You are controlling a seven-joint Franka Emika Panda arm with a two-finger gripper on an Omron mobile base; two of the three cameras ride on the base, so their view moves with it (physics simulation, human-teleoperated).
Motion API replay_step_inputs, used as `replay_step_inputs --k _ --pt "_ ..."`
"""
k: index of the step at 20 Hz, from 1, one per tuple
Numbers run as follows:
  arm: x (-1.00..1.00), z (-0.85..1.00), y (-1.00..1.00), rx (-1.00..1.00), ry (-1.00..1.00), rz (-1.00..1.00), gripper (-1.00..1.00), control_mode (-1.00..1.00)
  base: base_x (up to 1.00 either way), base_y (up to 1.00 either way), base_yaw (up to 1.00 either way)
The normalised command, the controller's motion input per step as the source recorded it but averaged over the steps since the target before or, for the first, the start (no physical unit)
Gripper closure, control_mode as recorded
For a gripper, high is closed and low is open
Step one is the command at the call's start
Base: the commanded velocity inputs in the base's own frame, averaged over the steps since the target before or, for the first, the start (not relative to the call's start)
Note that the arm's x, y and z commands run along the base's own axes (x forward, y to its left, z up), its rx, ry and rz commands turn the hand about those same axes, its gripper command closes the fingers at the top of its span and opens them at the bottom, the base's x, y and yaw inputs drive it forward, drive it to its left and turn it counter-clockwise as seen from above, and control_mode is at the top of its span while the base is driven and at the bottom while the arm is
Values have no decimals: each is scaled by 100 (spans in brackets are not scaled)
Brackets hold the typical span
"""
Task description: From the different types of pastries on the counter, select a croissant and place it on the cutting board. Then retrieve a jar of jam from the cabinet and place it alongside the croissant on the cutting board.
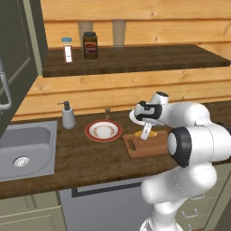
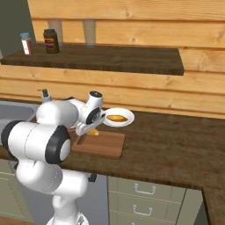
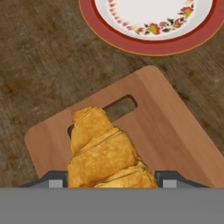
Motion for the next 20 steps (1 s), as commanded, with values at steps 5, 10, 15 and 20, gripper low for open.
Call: replay_step_inputs --k 5,10,15,20 --pt "0 -22 0 0 0 6 100 -100 0 0 0" --pt "0 -20 3 0 0 4 100 -100 0 0 0" --pt "0 -18 9 0 0 2 100 -100 0 0 0" --pt "0 -30 2 0 0 1 100 -100 0 0 0"
